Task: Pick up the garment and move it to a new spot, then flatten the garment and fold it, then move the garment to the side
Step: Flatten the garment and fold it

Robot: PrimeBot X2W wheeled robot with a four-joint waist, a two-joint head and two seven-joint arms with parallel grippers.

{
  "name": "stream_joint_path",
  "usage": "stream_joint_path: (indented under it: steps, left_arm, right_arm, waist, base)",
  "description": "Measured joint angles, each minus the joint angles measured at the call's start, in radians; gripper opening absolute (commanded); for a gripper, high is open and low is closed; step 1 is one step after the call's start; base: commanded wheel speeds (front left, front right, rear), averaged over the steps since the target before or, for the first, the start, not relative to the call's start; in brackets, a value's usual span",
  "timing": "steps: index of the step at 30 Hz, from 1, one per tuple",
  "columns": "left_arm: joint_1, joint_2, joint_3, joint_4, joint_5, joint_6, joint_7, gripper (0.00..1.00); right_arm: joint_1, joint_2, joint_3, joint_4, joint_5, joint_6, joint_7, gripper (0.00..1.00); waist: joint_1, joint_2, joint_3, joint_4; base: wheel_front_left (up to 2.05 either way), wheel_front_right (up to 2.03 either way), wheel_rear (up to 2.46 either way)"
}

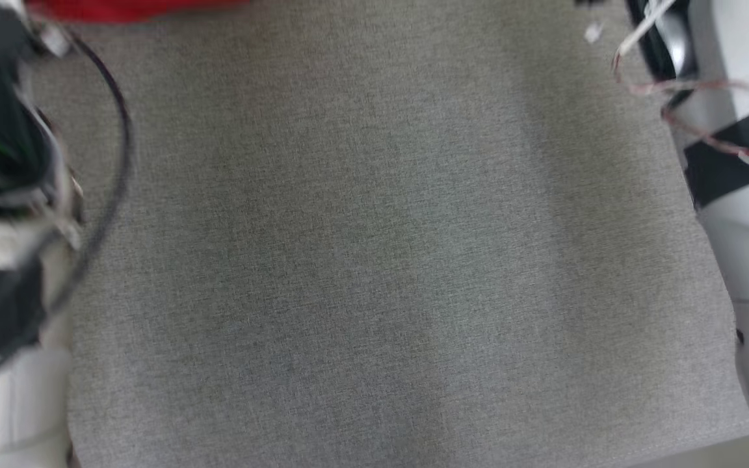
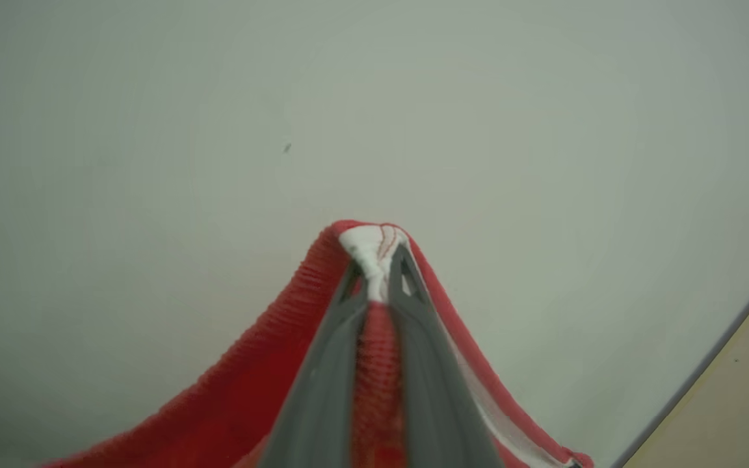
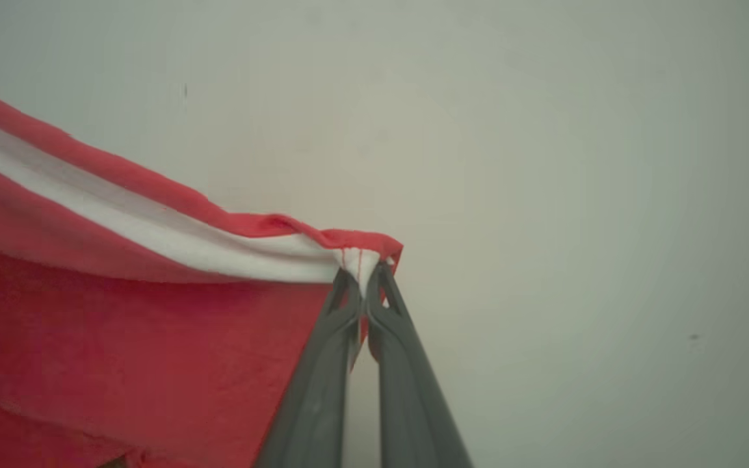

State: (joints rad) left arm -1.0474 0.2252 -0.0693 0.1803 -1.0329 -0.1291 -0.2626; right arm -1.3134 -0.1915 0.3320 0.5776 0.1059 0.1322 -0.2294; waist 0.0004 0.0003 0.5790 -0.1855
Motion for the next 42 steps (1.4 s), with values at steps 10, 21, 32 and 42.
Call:
stream_joint_path:
  steps: [10,21,32,42]
  left_arm:
    - [0.241,0.058,-0.162,-0.189,-0.108,0.000,0.000,0.00]
    - [0.520,0.073,-0.290,-0.224,-0.127,0.000,0.000,0.00]
    - [0.736,0.061,-0.432,-0.179,-0.090,0.000,0.000,0.00]
    - [0.914,0.053,-0.499,-0.149,-0.065,0.000,0.000,0.00]
  right_arm:
    - [0.215,-0.176,0.161,-0.190,0.180,0.000,0.051,0.00]
    - [0.579,-0.289,0.089,-0.419,0.347,0.000,0.276,0.00]
    - [0.959,-0.315,-0.036,-0.573,0.397,0.000,0.498,0.00]
    - [1.230,-0.338,-0.128,-0.710,0.411,0.000,0.676,0.00]
  waist:
    - [-0.0004,-0.0002,-0.027,0.032]
    - [-0.0007,-0.0005,-0.168,0.073]
    - [-0.0008,-0.0005,-0.333,0.109]
    - [-0.0007,-0.0005,-0.453,0.117]
  base:
    - [0.00,0.00,0.00]
    - [0.00,0.00,0.00]
    - [0.00,0.00,0.00]
    - [0.00,0.00,0.00]
